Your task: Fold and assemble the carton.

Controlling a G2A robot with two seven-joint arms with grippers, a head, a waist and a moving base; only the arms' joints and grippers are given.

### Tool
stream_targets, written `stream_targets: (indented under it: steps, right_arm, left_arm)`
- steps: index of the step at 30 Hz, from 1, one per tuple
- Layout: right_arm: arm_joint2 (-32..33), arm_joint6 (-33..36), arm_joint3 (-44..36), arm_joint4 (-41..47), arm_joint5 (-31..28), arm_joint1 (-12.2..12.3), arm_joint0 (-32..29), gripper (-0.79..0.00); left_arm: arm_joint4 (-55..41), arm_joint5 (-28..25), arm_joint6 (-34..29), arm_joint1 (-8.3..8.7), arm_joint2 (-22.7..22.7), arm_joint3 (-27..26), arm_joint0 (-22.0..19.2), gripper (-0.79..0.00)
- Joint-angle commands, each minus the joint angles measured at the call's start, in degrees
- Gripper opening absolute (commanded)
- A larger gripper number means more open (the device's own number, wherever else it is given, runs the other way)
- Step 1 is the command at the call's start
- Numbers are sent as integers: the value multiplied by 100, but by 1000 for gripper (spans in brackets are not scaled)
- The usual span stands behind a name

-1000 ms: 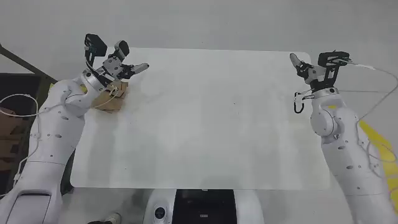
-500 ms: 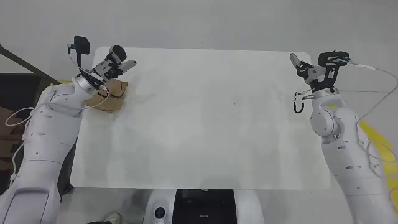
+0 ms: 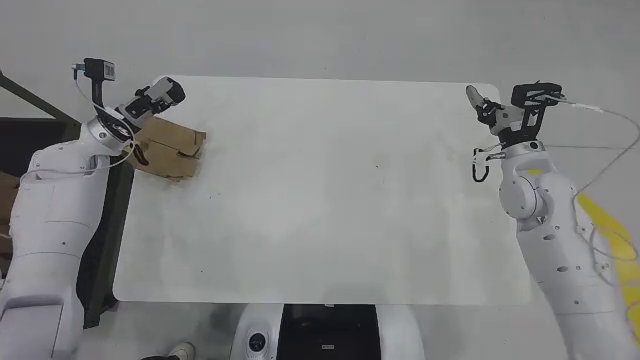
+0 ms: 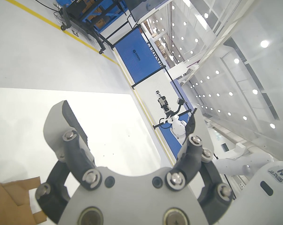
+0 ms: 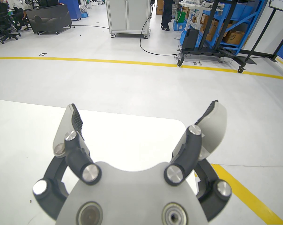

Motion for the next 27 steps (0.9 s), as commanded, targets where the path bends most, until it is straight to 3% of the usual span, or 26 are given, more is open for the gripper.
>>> stream_targets:
  steps: [1,9,14,23,27]
  right_arm:
    - [0,0,0,0,0,0,0,0]
    - [0,0,0,0,0,0,0,0]
    - [0,0,0,0,0,0,0,0]
    - [0,0,0,0,0,0,0,0]
    - [0,0,0,0,0,0,0,0]
  left_arm:
    - [5,-2,9,-1,2,-2,1,0]
    - [-18,49,54,-3,-3,5,14,0]
    - [-392,785,90,8,-108,-15,79,0]
    - [-969,1314,-270,98,-585,992,-44,0]
    - [-1029,1208,-196,139,-785,1617,-181,0]
